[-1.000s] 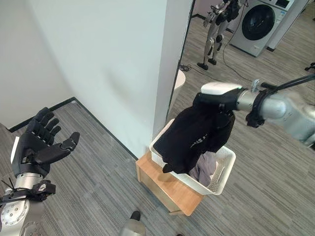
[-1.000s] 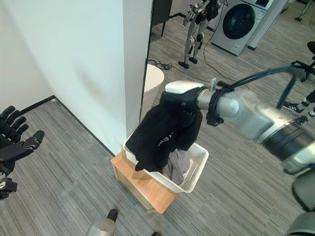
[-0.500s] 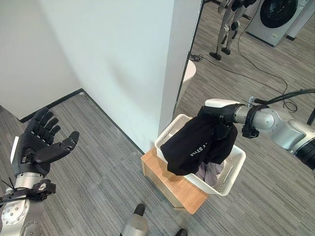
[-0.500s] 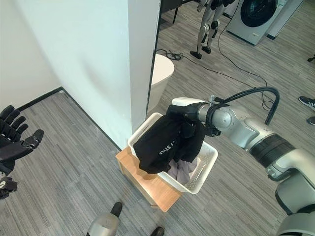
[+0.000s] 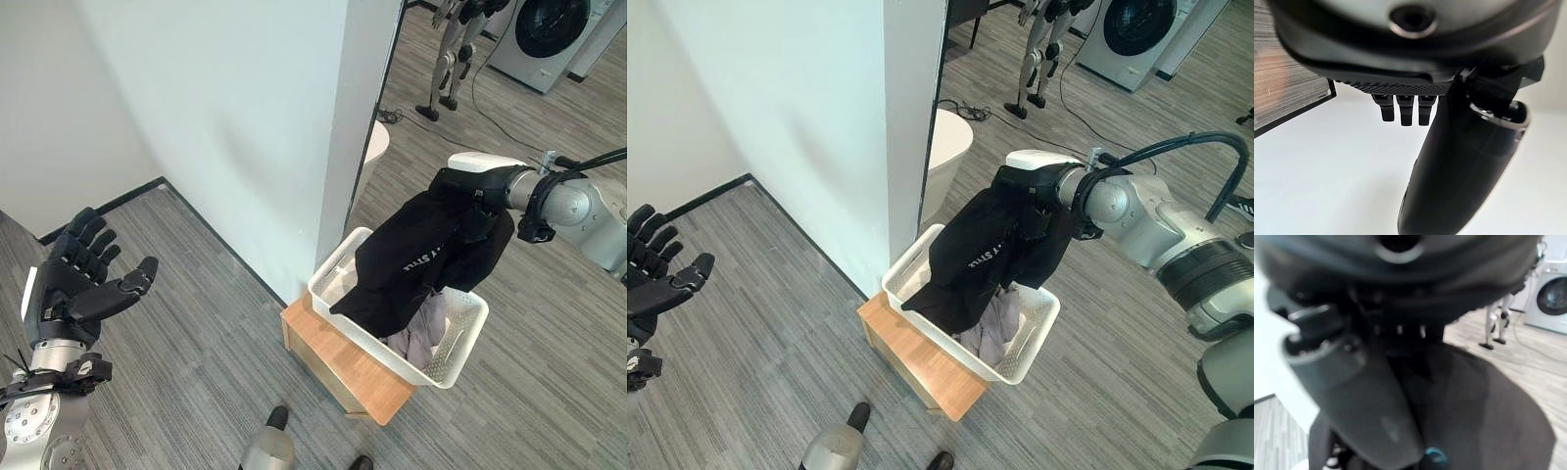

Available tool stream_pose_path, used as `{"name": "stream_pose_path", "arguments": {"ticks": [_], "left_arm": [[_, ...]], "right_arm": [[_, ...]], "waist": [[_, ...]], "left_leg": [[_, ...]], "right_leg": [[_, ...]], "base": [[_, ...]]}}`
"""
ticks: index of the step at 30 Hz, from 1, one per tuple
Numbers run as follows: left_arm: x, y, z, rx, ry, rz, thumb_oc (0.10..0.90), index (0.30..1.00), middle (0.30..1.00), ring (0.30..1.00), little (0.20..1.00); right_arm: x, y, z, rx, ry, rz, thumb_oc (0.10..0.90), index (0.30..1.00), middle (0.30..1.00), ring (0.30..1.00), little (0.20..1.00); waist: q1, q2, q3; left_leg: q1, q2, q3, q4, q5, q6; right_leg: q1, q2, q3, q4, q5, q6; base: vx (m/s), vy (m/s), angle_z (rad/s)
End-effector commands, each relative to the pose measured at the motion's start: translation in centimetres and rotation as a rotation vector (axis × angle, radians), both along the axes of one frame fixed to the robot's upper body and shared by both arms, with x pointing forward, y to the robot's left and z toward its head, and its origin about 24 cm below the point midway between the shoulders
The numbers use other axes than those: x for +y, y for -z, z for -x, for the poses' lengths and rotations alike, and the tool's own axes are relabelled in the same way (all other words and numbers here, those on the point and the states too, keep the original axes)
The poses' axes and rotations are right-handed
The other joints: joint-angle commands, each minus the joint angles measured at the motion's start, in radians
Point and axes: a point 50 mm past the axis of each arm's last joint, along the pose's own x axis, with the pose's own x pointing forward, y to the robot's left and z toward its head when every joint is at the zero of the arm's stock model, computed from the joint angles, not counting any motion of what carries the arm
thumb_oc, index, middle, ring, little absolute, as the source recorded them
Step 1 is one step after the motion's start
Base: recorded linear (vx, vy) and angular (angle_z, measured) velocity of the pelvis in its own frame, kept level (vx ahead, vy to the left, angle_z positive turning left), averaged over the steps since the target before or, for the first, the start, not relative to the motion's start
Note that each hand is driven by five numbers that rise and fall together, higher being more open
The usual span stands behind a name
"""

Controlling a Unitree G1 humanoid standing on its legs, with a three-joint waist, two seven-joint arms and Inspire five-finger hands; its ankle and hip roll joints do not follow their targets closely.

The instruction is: Pick up bed clothes into laundry basket.

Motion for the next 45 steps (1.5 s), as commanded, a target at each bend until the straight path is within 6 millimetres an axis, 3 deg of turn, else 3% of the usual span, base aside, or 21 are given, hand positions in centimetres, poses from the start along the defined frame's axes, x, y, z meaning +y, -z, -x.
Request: {"name": "stream_pose_path", "arguments": {"ticks": [1,11,15,23,24,25,26,31,38,45], "left_arm": [[-0.9,-4.5,-1.1,-0.209,0.059,-0.078,0.800,0.900,0.900,0.900,0.900],[-1.7,-4.2,-1.4,-0.201,0.087,-0.066,0.800,0.900,0.900,0.900,0.900],[-1.9,-4.1,-1.5,-0.201,0.090,-0.063,0.800,0.900,0.900,0.900,0.900],[-1.7,-4.4,-1.4,-0.205,0.086,-0.068,0.800,0.900,0.900,0.900,0.900],[-1.7,-4.4,-1.4,-0.205,0.087,-0.068,0.800,0.900,0.900,0.900,0.900],[-1.7,-4.4,-1.4,-0.207,0.083,-0.067,0.800,0.900,0.900,0.900,0.900],[-1.7,-4.4,-1.4,-0.206,0.081,-0.067,0.800,0.900,0.900,0.900,0.900],[-1.9,-4.3,-1.6,-0.209,0.082,-0.061,0.800,0.900,0.900,0.900,0.900],[-2.0,-4.6,-1.9,-0.232,0.073,-0.058,0.800,0.900,0.900,0.900,0.900],[-1.9,-4.1,-1.8,-0.228,0.053,-0.042,0.800,0.900,0.900,0.900,0.900]], "right_arm": [[1.0,-3.9,-0.1,-0.143,-0.037,0.005,0.400,0.300,0.300,0.300,0.300],[2.2,0.3,-0.3,-0.044,-0.064,-0.089,0.400,0.300,0.300,0.300,0.300],[2.6,3.0,-0.6,0.009,-0.048,-0.123,0.400,0.300,0.300,0.300,0.300],[0.5,4.8,-1.2,0.019,0.074,-0.083,0.400,0.300,0.300,0.300,0.300],[0.5,4.8,-1.3,0.018,0.074,-0.083,0.441,0.361,0.361,0.361,0.361],[0.3,4.8,-1.2,0.015,0.078,-0.083,0.554,0.531,0.531,0.531,0.531],[0.2,4.8,-1.1,0.022,0.078,-0.085,0.800,0.900,0.900,0.900,0.900],[0.3,4.0,-0.8,0.005,0.063,-0.100,0.800,0.900,0.900,0.900,0.900],[3.7,0.3,1.0,-0.059,-0.137,-0.202,0.800,0.900,0.900,0.900,0.900],[5.0,-1.4,3.1,-0.094,-0.252,-0.275,0.800,0.900,0.900,0.900,0.900]], "waist": [[0.007,-0.023,-0.071],[0.020,-0.009,-0.055],[0.031,0.000,-0.045],[0.052,0.009,-0.035],[0.052,0.008,-0.036],[0.053,0.009,-0.035],[0.052,0.008,-0.035],[0.046,0.004,-0.035],[0.011,-0.008,-0.040],[-0.015,-0.017,-0.045]], "left_leg": [[-0.102,0.011,-0.037,0.022,0.040,0.004],[-0.110,0.004,-0.046,0.022,0.041,0.009],[-0.116,0.001,-0.052,0.021,0.041,0.012],[-0.138,-0.006,-0.060,0.022,0.047,0.014],[-0.138,-0.007,-0.060,0.022,0.047,0.014],[-0.140,-0.007,-0.061,0.021,0.048,0.014],[-0.141,-0.009,-0.063,0.019,0.048,0.015],[-0.143,-0.014,-0.068,0.009,0.051,0.017],[-0.134,-0.013,-0.051,0.003,0.044,0.022],[-0.123,-0.014,-0.032,0.001,0.034,0.026]], "right_leg": [[0.046,-0.046,-0.015,0.067,-0.096,0.044],[0.040,-0.050,-0.025,0.072,-0.100,0.047],[0.036,-0.053,-0.028,0.074,-0.098,0.047],[0.022,-0.059,-0.036,0.078,-0.098,0.051],[0.022,-0.059,-0.037,0.078,-0.098,0.051],[0.021,-0.060,-0.039,0.079,-0.098,0.051],[0.019,-0.060,-0.042,0.080,-0.098,0.052],[0.017,-0.066,-0.053,0.085,-0.098,0.056],[0.011,-0.075,-0.039,0.093,-0.097,0.058],[0.009,-0.081,-0.023,0.094,-0.095,0.060]], "base": [[0.00,0.000,0.00],[0.00,0.000,0.00],[0.00,0.000,0.00],[0.00,0.001,0.05],[0.00,0.000,0.00],[0.00,0.008,0.03],[0.01,0.008,0.05],[0.01,0.007,0.04],[0.00,0.006,0.01],[0.02,0.015,-0.06]]}}
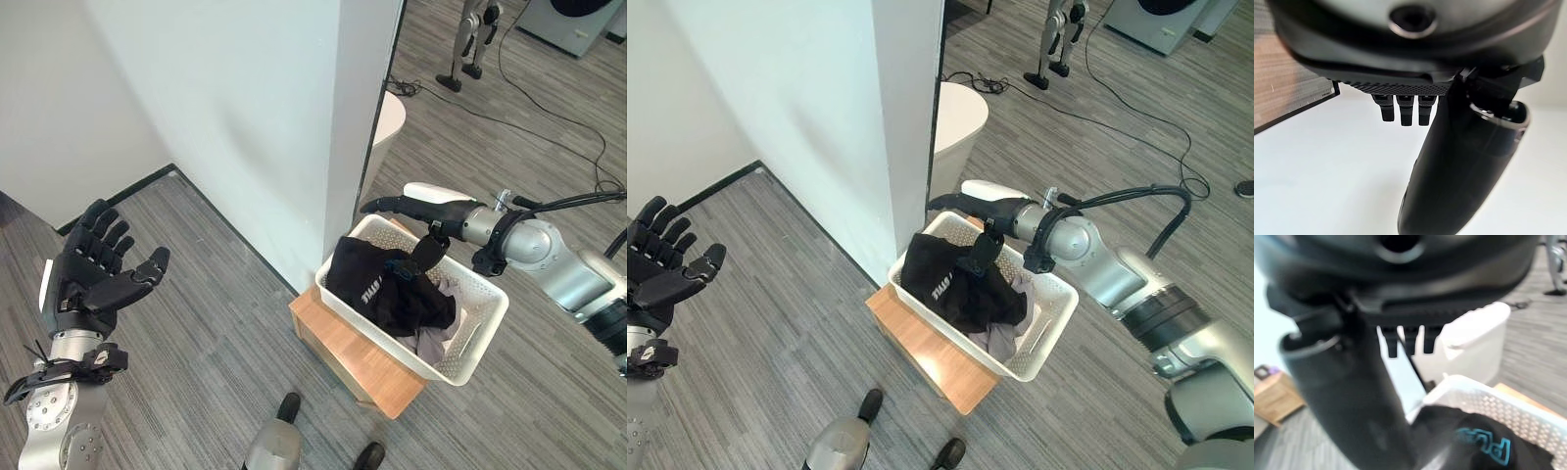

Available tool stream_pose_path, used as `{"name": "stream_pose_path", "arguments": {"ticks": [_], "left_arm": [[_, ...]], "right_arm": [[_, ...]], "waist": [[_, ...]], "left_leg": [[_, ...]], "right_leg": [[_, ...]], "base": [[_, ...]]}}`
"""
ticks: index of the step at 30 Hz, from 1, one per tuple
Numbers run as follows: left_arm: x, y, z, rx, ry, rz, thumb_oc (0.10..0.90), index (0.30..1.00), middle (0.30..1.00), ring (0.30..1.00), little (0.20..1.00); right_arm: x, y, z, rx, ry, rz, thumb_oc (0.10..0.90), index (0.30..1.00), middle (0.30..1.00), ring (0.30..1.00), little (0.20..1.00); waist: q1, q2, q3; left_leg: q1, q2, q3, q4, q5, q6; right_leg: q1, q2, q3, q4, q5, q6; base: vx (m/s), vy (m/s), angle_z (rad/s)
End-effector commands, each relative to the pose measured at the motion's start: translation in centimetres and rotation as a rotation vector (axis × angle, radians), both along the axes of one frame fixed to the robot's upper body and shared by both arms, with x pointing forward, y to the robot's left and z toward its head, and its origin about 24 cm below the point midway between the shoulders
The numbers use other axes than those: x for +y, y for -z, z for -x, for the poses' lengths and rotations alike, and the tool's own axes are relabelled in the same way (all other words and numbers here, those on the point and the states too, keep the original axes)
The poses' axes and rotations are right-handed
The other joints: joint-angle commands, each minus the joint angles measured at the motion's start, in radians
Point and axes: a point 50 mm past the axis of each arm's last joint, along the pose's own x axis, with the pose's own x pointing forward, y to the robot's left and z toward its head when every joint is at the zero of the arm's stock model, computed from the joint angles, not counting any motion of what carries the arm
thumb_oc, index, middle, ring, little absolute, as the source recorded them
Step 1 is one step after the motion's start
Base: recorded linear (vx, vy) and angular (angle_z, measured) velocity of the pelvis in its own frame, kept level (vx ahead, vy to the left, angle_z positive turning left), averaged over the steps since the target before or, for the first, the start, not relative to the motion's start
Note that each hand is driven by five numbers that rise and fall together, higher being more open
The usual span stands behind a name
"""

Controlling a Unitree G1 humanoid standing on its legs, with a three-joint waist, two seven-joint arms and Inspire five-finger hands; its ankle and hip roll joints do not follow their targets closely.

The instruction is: Pick up bed clothes into laundry basket.

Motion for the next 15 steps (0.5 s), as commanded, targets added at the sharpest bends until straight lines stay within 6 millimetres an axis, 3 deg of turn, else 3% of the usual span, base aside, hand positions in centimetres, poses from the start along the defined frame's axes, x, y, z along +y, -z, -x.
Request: {"name": "stream_pose_path", "arguments": {"ticks": [1,7,9,10,11,12,13,15], "left_arm": [[-0.2,-4.3,-0.1,-0.188,0.008,-0.101,0.800,0.900,0.900,0.900,0.900],[0.3,-4.4,0.9,-0.218,-0.046,-0.100,0.800,0.900,0.900,0.900,0.900],[0.4,-4.9,0.9,-0.251,-0.060,-0.084,0.800,0.900,0.900,0.900,0.900],[0.4,-4.9,0.9,-0.250,-0.055,-0.086,0.800,0.900,0.900,0.900,0.900],[-0.3,-6.1,-0.3,-0.299,-0.006,-0.099,0.800,0.900,0.900,0.900,0.900],[-0.4,-6.0,-0.4,-0.299,-0.001,-0.099,0.800,0.900,0.900,0.900,0.900],[-1.1,-6.3,-1.1,-0.316,0.032,-0.097,0.800,0.900,0.900,0.900,0.900],[-1.9,-6.1,-1.6,-0.327,0.071,-0.090,0.800,0.900,0.900,0.900,0.900]], "right_arm": [[-0.2,-4.2,0.6,-0.158,-0.030,-0.044,0.800,0.900,0.900,0.900,0.900],[-1.2,-5.5,2.9,-0.300,-0.036,-0.332,0.800,0.900,0.900,0.900,0.900],[-3.5,-4.4,4.0,-0.355,0.054,-0.460,0.800,0.900,0.900,0.900,0.900],[-3.6,-4.3,4.1,-0.355,0.058,-0.461,0.800,0.900,0.900,0.900,0.900],[-6.5,-3.8,5.7,-0.410,0.171,-0.463,0.800,0.900,0.900,0.900,0.900],[-6.6,-3.8,5.9,-0.410,0.176,-0.463,0.800,0.900,0.900,0.900,0.900],[-8.6,-3.3,6.9,-0.440,0.263,-0.455,0.800,0.900,0.900,0.900,0.900],[-10.6,-3.1,8.7,-0.504,0.347,-0.459,0.800,0.900,0.900,0.900,0.900]], "waist": [[-0.012,-0.053,-0.071],[-0.035,-0.060,-0.073],[-0.048,-0.035,-0.058],[-0.043,-0.039,-0.063],[-0.111,-0.016,-0.054],[-0.108,-0.017,-0.060],[-0.146,-0.012,-0.075],[-0.193,-0.022,-0.090]], "left_leg": [[-0.065,-0.005,-0.008,-0.008,0.031,0.027],[-0.052,-0.009,0.015,-0.008,0.013,0.040],[-0.054,0.001,0.006,0.000,0.022,0.052],[-0.053,0.001,0.005,-0.004,0.016,0.051],[-0.118,-0.013,-0.104,0.018,0.064,0.057],[-0.121,-0.013,-0.105,0.017,0.061,0.056],[-0.162,-0.034,-0.157,0.037,0.081,0.054],[-0.196,-0.089,-0.240,0.065,0.107,0.047]], "right_leg": [[0.047,-0.074,0.002,0.094,-0.093,0.062],[0.014,-0.089,0.027,0.119,-0.075,0.074],[-0.053,-0.082,0.102,0.264,-0.077,0.090],[-0.056,-0.082,0.104,0.267,-0.085,0.092],[-0.100,0.031,0.339,0.355,-0.128,0.095],[-0.103,0.031,0.337,0.356,-0.131,0.094],[-0.078,0.103,0.473,0.353,-0.193,0.064],[-0.028,0.191,0.704,0.358,-0.263,-0.007]], "base": [[0.01,0.011,-0.10],[0.01,0.010,-0.09],[-0.05,0.028,-0.43],[-0.10,-0.036,-0.23],[-0.04,-0.050,0.15],[-0.09,-0.054,1.36],[0.02,0.017,2.31],[0.05,-0.014,2.24]]}}
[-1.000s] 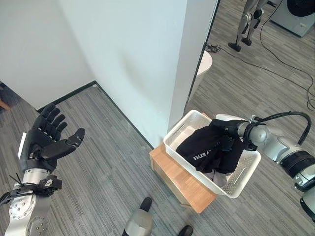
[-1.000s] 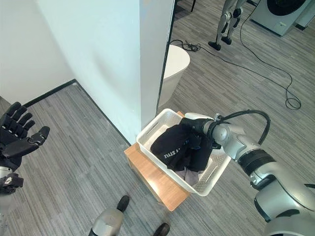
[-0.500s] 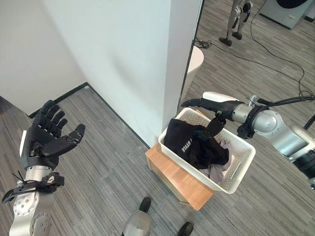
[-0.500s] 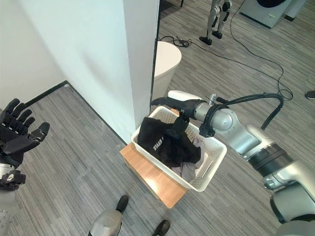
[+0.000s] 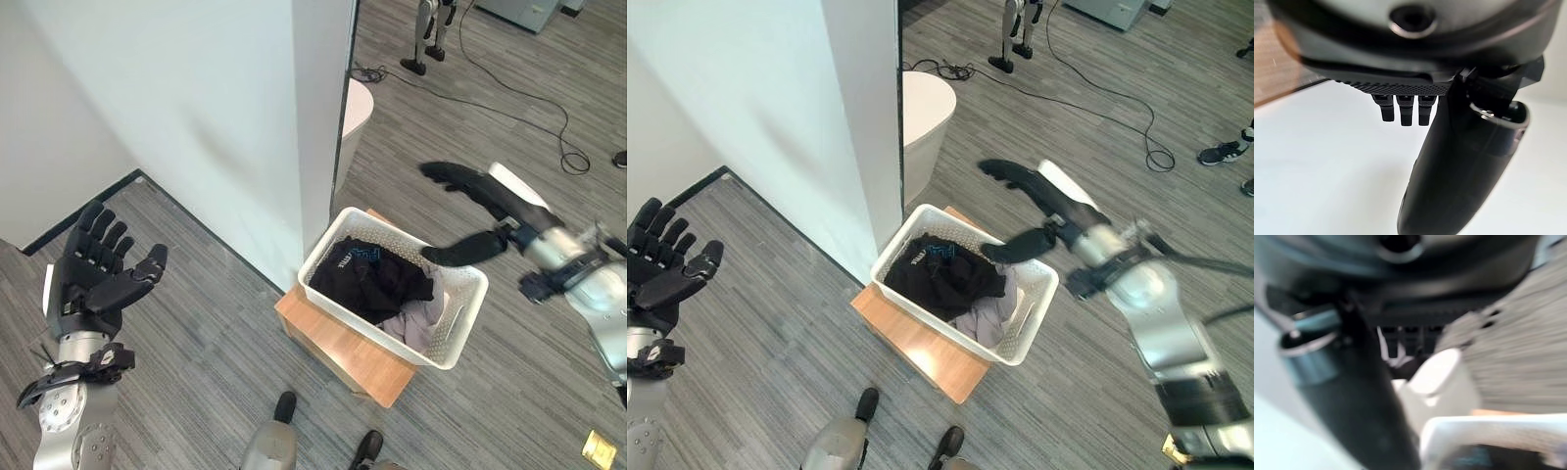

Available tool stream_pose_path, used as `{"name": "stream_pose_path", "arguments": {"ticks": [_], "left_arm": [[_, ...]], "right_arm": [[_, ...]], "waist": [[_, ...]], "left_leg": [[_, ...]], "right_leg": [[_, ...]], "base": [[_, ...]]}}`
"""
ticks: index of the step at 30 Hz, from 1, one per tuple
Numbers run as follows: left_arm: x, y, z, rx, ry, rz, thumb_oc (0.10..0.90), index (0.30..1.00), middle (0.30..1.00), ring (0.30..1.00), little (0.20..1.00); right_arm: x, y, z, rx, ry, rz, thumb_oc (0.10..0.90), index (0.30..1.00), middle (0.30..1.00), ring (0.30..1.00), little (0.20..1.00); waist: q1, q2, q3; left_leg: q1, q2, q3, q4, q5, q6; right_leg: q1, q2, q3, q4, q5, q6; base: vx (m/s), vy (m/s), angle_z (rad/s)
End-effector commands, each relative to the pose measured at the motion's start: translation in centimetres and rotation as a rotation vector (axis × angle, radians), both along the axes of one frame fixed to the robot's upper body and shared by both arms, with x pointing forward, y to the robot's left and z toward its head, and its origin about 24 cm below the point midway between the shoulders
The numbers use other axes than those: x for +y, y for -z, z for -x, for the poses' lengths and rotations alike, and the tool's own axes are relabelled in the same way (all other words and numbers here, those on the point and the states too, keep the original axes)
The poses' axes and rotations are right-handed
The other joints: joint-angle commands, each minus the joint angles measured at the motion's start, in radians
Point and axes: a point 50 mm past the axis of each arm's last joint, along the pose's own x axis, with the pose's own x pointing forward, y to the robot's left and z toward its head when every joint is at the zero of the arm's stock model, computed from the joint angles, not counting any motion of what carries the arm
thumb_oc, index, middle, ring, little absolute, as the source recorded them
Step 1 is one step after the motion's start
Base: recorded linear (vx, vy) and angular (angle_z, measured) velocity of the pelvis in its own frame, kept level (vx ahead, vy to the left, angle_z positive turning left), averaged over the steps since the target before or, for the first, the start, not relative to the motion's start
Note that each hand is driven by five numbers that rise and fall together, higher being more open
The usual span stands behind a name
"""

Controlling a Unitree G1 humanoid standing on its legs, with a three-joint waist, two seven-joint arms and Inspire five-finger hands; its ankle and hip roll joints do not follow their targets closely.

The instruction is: Pick up bed clothes into laundry basket.

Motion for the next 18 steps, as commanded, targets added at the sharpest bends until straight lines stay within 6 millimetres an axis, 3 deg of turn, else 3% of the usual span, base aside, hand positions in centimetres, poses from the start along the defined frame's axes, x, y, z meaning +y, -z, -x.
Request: {"name": "stream_pose_path", "arguments": {"ticks": [1,2,5,6,7,9,10,11,12,13,14,15,18], "left_arm": [[-0.1,-3.9,1.4,-0.205,0.014,-0.118,0.800,0.900,0.900,0.900,0.900],[0.1,-3.5,1.7,-0.201,0.005,-0.108,0.800,0.900,0.900,0.900,0.900],[0.6,-1.1,3.6,-0.146,-0.033,-0.007,0.800,0.900,0.900,0.900,0.900],[0.4,-0.5,4.0,-0.125,-0.034,0.019,0.800,0.900,0.900,0.900,0.900],[0.2,0.2,4.5,-0.106,-0.040,0.046,0.800,0.900,0.900,0.900,0.900],[0.5,0.4,4.8,-0.088,-0.058,0.043,0.800,0.900,0.900,0.900,0.900],[0.8,0.5,5.3,-0.071,-0.066,0.028,0.800,0.900,0.900,0.900,0.900],[0.8,1.0,5.8,-0.039,-0.065,0.019,0.800,0.900,0.900,0.900,0.900],[0.9,1.0,5.8,-0.039,-0.066,0.019,0.800,0.900,0.900,0.900,0.900],[0.8,0.8,5.7,-0.039,-0.061,0.004,0.800,0.900,0.900,0.900,0.900],[0.7,0.2,5.4,-0.055,-0.050,-0.010,0.800,0.900,0.900,0.900,0.900],[0.3,-0.4,4.9,-0.081,-0.025,-0.020,0.800,0.900,0.900,0.900,0.900],[-1.5,-1.4,2.9,-0.146,0.059,0.006,0.800,0.900,0.900,0.900,0.900]], "right_arm": [[0.1,-5.9,1.3,-0.381,-0.003,0.006,0.800,0.900,0.900,0.900,0.900],[0.1,-6.5,1.7,-0.432,-0.018,-0.041,0.800,0.900,0.900,0.900,0.900],[-0.3,-6.8,2.5,-0.508,-0.039,-0.203,0.800,0.900,0.900,0.900,0.900],[-0.9,-6.5,2.6,-0.509,-0.008,-0.224,0.800,0.900,0.900,0.900,0.900],[-1.3,-6.4,2.6,-0.513,0.017,-0.214,0.800,0.900,0.900,0.900,0.900],[-1.4,-6.8,2.6,-0.523,0.050,-0.167,0.800,0.900,0.900,0.900,0.900],[-1.3,-6.9,2.5,-0.521,0.044,-0.170,0.800,0.900,0.900,0.900,0.900],[-1.0,-6.0,2.1,-0.507,0.024,-0.248,0.800,0.900,0.900,0.900,0.900],[-1.0,-6.0,2.1,-0.507,0.023,-0.248,0.800,0.900,0.900,0.900,0.900],[-0.6,-5.9,2.0,-0.504,0.004,-0.261,0.800,0.900,0.900,0.900,0.900],[-0.2,-5.9,2.0,-0.508,-0.020,-0.284,0.800,0.900,0.900,0.900,0.900],[0.1,-5.9,2.0,-0.526,-0.045,-0.329,0.800,0.900,0.900,0.900,0.900],[0.3,-4.2,1.8,-0.562,-0.037,-0.518,0.800,0.900,0.900,0.900,0.900]], "waist": [[0.021,-0.071,-0.124],[0.028,-0.080,-0.118],[0.087,-0.098,-0.105],[0.088,-0.096,-0.100],[0.087,-0.077,-0.085],[0.070,-0.066,-0.063],[0.073,-0.067,-0.057],[0.064,-0.084,-0.049],[0.059,-0.086,-0.051],[0.041,-0.102,-0.049],[0.024,-0.112,-0.052],[-0.001,-0.124,-0.057],[-0.078,-0.112,-0.087]], "left_leg": [[-0.094,-0.084,-0.067,-0.032,0.108,0.008],[-0.130,-0.099,-0.094,-0.023,0.127,0.001],[-0.219,-0.120,-0.162,-0.038,0.165,-0.041],[-0.233,-0.125,-0.165,-0.046,0.168,-0.050],[-0.247,-0.116,-0.145,-0.039,0.164,-0.056],[-0.255,-0.078,-0.003,0.023,0.133,-0.024],[-0.234,-0.073,0.024,0.088,0.121,-0.013],[-0.202,-0.087,0.008,0.201,0.081,-0.016],[-0.201,-0.091,0.005,0.205,0.069,-0.015],[-0.181,-0.081,0.030,0.255,0.022,-0.008],[-0.153,-0.050,0.067,0.290,-0.004,-0.001],[-0.105,0.015,0.151,0.352,-0.023,0.000],[0.074,0.135,0.325,0.333,-0.087,-0.012]], "right_leg": [[0.064,0.159,0.300,0.084,-0.134,-0.099],[0.089,0.189,0.366,0.059,-0.160,-0.123],[0.112,0.199,0.310,-0.041,-0.160,-0.167],[0.116,0.201,0.278,-0.064,-0.145,-0.171],[0.114,0.213,0.245,-0.084,-0.116,-0.171],[0.082,0.210,0.181,-0.077,-0.090,-0.167],[0.062,0.194,0.143,-0.074,-0.081,-0.164],[0.042,0.145,0.086,-0.093,-0.044,-0.160],[0.047,0.143,0.082,-0.097,-0.049,-0.161],[0.038,0.113,0.045,-0.117,-0.029,-0.156],[0.029,0.091,0.003,-0.137,-0.011,-0.148],[0.013,0.065,-0.054,-0.145,0.009,-0.142],[-0.021,0.041,-0.227,-0.162,0.019,-0.138]], "base": [[-0.04,-0.155,1.15],[-0.17,-0.264,1.31],[-0.26,-0.347,1.19],[-0.25,-0.230,1.18],[-0.36,-0.092,1.23],[-0.45,0.028,1.43],[-0.57,0.093,1.56],[-0.39,0.063,1.19],[-0.38,0.045,1.01],[-0.25,0.001,0.79],[-0.44,-0.019,1.42],[-0.44,-0.014,1.69],[-0.35,0.016,1.84]]}}
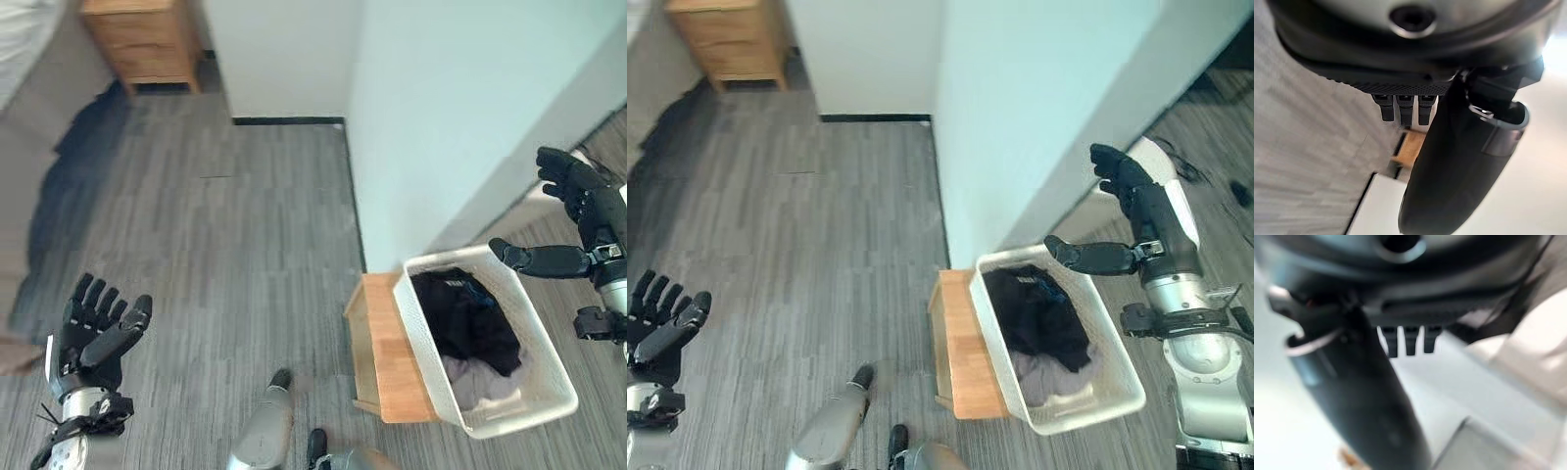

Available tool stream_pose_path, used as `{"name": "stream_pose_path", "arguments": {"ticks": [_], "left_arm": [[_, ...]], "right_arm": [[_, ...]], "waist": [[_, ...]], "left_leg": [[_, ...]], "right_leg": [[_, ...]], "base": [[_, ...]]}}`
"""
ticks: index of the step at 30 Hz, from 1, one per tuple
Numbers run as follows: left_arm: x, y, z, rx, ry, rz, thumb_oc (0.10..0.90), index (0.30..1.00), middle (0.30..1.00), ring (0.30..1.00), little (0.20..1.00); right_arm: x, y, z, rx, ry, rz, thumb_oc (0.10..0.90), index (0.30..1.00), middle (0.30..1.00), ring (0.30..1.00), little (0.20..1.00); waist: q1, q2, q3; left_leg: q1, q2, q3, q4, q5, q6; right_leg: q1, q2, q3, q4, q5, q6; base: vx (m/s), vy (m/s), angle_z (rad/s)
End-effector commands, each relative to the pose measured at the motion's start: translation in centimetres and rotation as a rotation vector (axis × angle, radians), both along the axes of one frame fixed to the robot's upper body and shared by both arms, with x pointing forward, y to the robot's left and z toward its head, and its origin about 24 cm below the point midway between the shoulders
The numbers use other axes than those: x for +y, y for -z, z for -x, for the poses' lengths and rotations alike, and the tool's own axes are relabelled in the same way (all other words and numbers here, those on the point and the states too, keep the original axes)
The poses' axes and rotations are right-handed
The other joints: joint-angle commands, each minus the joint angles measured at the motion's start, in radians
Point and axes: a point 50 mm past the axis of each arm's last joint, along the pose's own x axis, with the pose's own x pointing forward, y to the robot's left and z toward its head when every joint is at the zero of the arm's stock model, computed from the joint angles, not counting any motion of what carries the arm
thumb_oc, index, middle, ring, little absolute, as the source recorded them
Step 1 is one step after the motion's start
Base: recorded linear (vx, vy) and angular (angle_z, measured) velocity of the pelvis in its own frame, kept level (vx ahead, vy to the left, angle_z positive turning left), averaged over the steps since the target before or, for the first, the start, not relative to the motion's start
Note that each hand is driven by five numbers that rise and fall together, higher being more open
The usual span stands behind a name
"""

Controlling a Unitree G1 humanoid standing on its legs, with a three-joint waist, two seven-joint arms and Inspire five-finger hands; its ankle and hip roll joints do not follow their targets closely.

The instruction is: Pick up bed clothes into laundry basket.

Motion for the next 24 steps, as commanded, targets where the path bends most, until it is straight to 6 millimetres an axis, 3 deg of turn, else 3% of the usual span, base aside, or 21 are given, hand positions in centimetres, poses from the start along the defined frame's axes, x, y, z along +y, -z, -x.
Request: {"name": "stream_pose_path", "arguments": {"ticks": [1,2,5,6,8,10,11,12,13,14,16,17,18,19,20,22,24], "left_arm": [[-3.5,-7.6,-3.2,-0.358,0.198,-0.160,0.800,0.900,0.900,0.900,0.900],[-3.6,-7.3,-3.3,-0.345,0.199,-0.153,0.800,0.900,0.900,0.900,0.900],[-4.2,-6.0,-3.4,-0.309,0.209,-0.116,0.800,0.900,0.900,0.900,0.900],[-4.4,-5.6,-3.4,-0.290,0.225,-0.098,0.800,0.900,0.900,0.900,0.900],[-3.7,-4.9,-2.6,-0.246,0.188,-0.098,0.800,0.900,0.900,0.900,0.900],[-3.6,-4.5,-2.3,-0.219,0.175,-0.101,0.800,0.900,0.900,0.900,0.900],[-3.2,-4.1,-2.3,-0.179,0.160,-0.137,0.800,0.900,0.900,0.900,0.900],[-3.1,-4.2,-2.5,-0.172,0.160,-0.165,0.800,0.900,0.900,0.900,0.900],[-3.1,-4.2,-2.8,-0.166,0.167,-0.187,0.800,0.900,0.900,0.900,0.900],[-3.2,-4.2,-2.9,-0.165,0.173,-0.192,0.800,0.900,0.900,0.900,0.900],[-3.7,-4.0,-3.3,-0.172,0.206,-0.179,0.800,0.900,0.900,0.900,0.900],[-3.8,-3.7,-3.5,-0.167,0.222,-0.171,0.800,0.900,0.900,0.900,0.900],[-4.1,-3.6,-3.5,-0.161,0.240,-0.183,0.800,0.900,0.900,0.900,0.900],[-4.2,-3.5,-3.3,-0.157,0.239,-0.201,0.800,0.900,0.900,0.900,0.900],[-4.3,-3.2,-3.2,-0.147,0.236,-0.199,0.800,0.900,0.900,0.900,0.900],[-4.7,-3.1,-3.4,-0.153,0.243,-0.173,0.800,0.900,0.900,0.900,0.900],[-5.3,-2.4,-3.5,-0.147,0.248,-0.121,0.800,0.900,0.900,0.900,0.900]], "right_arm": [[-0.2,-1.7,0.0,-0.268,-0.013,-0.233,0.800,0.900,0.900,0.900,0.900],[-0.3,-0.6,0.4,-0.254,0.011,-0.263,0.800,0.900,0.900,0.900,0.900],[0.0,2.4,1.6,-0.276,0.041,-0.485,0.800,0.900,0.900,0.900,0.900],[0.6,3.6,2.0,-0.251,0.021,-0.551,0.800,0.900,0.900,0.900,0.900],[2.3,4.9,1.5,-0.162,-0.045,-0.559,0.800,0.900,0.900,0.900,0.900],[3.3,5.7,1.0,-0.105,-0.086,-0.573,0.800,0.900,0.900,0.900,0.900],[4.6,7.0,0.3,-0.025,-0.139,-0.597,0.800,0.900,0.900,0.900,0.900],[5.4,7.4,0.2,0.007,-0.179,-0.599,0.800,0.900,0.900,0.900,0.900],[6.6,7.8,-0.1,0.045,-0.234,-0.602,0.800,0.900,0.900,0.900,0.900],[7.1,8.1,-0.1,0.072,-0.252,-0.593,0.800,0.900,0.900,0.900,0.900],[7.3,8.7,0.2,0.129,-0.273,-0.542,0.800,0.900,0.900,0.900,0.900],[7.2,8.8,0.3,0.153,-0.283,-0.523,0.800,0.900,0.900,0.900,0.900],[7.3,9.1,0.2,0.173,-0.291,-0.512,0.800,0.900,0.900,0.900,0.900],[7.5,9.1,0.2,0.179,-0.300,-0.510,0.800,0.900,0.900,0.900,0.900],[8.0,9.5,0.0,0.201,-0.328,-0.526,0.800,0.900,0.900,0.900,0.900],[8.5,9.4,-0.5,0.201,-0.358,-0.535,0.800,0.900,0.900,0.900,0.900],[9.2,9.1,-1.2,0.190,-0.389,-0.548,0.800,0.900,0.900,0.900,0.900]], "waist": [[-0.064,-0.011,-0.151],[-0.089,-0.005,-0.157],[-0.146,0.035,-0.171],[-0.148,0.060,-0.171],[-0.140,0.082,-0.180],[-0.134,0.084,-0.179],[-0.123,0.086,-0.167],[-0.122,0.089,-0.160],[-0.135,0.088,-0.149],[-0.145,0.084,-0.148],[-0.191,0.087,-0.168],[-0.200,0.087,-0.176],[-0.196,0.087,-0.188],[-0.180,0.083,-0.199],[-0.160,0.079,-0.203],[-0.135,0.064,-0.216],[-0.106,0.052,-0.222]], "left_leg": [[0.151,0.129,0.160,-0.151,0.048,-0.051],[0.165,0.124,0.188,-0.175,0.035,-0.061],[0.210,0.163,0.373,-0.232,-0.021,-0.070],[0.199,0.159,0.421,-0.317,0.001,-0.068],[0.217,0.105,0.352,-0.417,-0.007,-0.054],[0.227,0.075,0.313,-0.456,-0.010,-0.026],[0.243,0.040,0.276,-0.474,-0.018,0.009],[0.246,0.028,0.247,-0.476,-0.020,0.017],[0.240,0.011,0.188,-0.470,-0.013,0.029],[0.236,0.005,0.177,-0.481,-0.007,0.031],[0.217,-0.003,0.081,-0.481,0.005,0.023],[0.209,-0.010,0.047,-0.479,0.017,0.018],[0.203,-0.016,0.026,-0.482,0.023,0.014],[0.198,-0.017,0.017,-0.486,0.026,0.009],[0.198,-0.017,0.006,-0.486,0.023,0.007],[0.175,-0.012,-0.007,-0.483,0.045,-0.003],[0.156,0.006,-0.009,-0.479,0.061,-0.018]], "right_leg": [[-0.045,-0.077,-0.071,-0.337,0.122,0.107],[-0.050,-0.101,-0.126,-0.328,0.125,0.110],[-0.055,-0.173,-0.311,-0.270,0.114,0.111],[-0.054,-0.196,-0.370,-0.252,0.122,0.124],[-0.080,-0.233,-0.409,-0.203,0.146,0.145],[-0.107,-0.269,-0.405,-0.132,0.154,0.162],[-0.128,-0.312,-0.365,-0.043,0.173,0.186],[-0.137,-0.331,-0.314,-0.010,0.194,0.202],[-0.164,-0.338,-0.186,0.062,0.243,0.232],[-0.193,-0.332,-0.130,0.072,0.255,0.237],[-0.190,-0.219,0.150,0.018,0.199,0.252],[-0.167,-0.187,0.234,-0.013,0.174,0.247],[-0.141,-0.183,0.268,-0.057,0.160,0.243],[-0.122,-0.200,0.259,-0.089,0.163,0.239],[-0.098,-0.207,0.227,-0.120,0.130,0.230],[-0.053,-0.206,0.171,-0.215,0.128,0.221],[-0.027,-0.190,0.160,-0.273,0.134,0.212]], "base": [[-0.26,0.057,2.52],[-0.18,0.083,2.48],[-0.16,0.160,2.20],[-0.14,0.225,1.48],[-0.08,0.264,2.21],[-0.01,0.217,1.30],[-0.01,0.161,0.71],[-0.05,0.172,1.15],[-0.11,0.073,1.49],[-0.10,0.032,1.63],[0.00,-0.010,1.52],[0.08,-0.009,1.58],[0.07,-0.048,1.66],[0.06,-0.101,1.61],[-0.03,-0.127,1.00],[-0.07,-0.170,0.24],[-0.07,-0.241,0.24]]}}
